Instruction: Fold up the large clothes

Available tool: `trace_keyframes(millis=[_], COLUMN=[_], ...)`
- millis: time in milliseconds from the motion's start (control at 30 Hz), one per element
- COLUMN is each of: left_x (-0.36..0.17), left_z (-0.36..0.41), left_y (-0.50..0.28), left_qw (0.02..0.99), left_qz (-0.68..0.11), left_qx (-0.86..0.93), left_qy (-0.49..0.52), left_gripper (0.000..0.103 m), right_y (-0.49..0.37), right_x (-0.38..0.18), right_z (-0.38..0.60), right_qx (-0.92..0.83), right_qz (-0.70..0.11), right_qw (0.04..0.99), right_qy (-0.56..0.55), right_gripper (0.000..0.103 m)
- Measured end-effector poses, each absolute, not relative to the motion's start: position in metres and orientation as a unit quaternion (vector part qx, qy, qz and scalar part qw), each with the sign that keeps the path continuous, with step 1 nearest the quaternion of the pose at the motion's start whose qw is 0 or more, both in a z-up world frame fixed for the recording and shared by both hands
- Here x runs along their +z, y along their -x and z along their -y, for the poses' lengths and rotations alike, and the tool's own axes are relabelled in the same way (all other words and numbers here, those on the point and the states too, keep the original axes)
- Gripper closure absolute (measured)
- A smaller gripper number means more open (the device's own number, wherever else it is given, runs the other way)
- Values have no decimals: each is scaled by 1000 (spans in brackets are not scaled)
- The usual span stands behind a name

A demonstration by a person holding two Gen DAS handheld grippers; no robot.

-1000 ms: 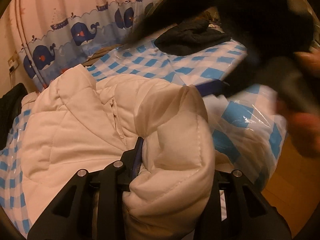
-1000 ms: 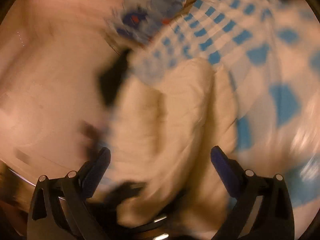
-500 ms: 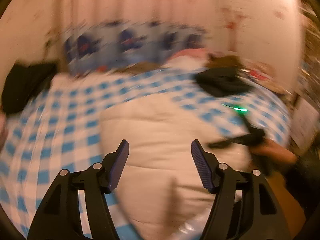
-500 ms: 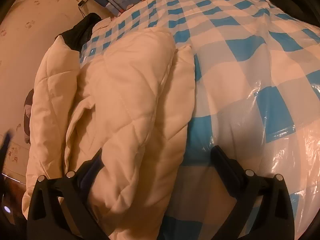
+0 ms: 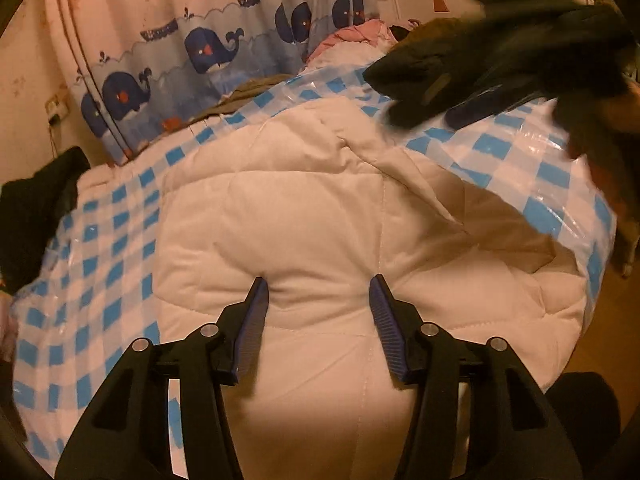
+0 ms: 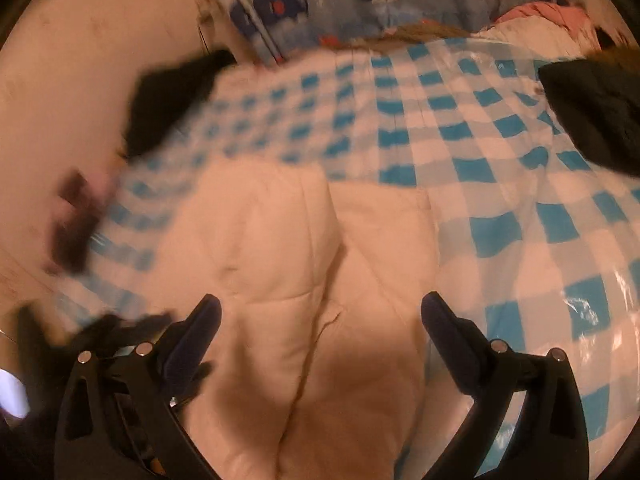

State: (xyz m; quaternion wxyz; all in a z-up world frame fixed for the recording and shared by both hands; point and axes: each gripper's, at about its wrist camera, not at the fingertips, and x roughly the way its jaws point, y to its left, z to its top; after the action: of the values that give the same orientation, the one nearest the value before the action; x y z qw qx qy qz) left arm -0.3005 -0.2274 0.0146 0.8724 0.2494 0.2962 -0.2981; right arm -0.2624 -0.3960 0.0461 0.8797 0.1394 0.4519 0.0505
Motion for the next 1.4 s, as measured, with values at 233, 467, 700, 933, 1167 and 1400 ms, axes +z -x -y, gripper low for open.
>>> trace_keyframes(millis=[233, 467, 700, 933, 1167, 1400], left_x=[19, 18, 16, 66, 20, 19], left_z=[227, 218, 216, 205, 253, 242], left_y=[294, 285, 283, 296, 289, 284], left_qw=[871, 873, 874, 856, 820, 806], left_qz=[-302, -308, -307, -306, -351, -378], left_qx=[-300, -308, -307, -374, -404, -426], left_qy=[-246, -219, -217, -182, -203, -160], left_gripper=[54, 54, 54, 45, 27, 24], right_y=[267, 230, 236, 274, 271, 273], right_x=[34, 7, 10, 51, -33, -40], right_z=[373, 391, 383, 389, 445, 447], right_qx=[173, 143, 174, 206, 155, 143], right_qz=[-396, -457, -425, -365, -398, -404], right_qw=[878, 836, 846, 866, 834, 831], right_qy=[-207, -268, -271, -273, -350, -354], right_gripper=[25, 31, 76, 84, 82, 79])
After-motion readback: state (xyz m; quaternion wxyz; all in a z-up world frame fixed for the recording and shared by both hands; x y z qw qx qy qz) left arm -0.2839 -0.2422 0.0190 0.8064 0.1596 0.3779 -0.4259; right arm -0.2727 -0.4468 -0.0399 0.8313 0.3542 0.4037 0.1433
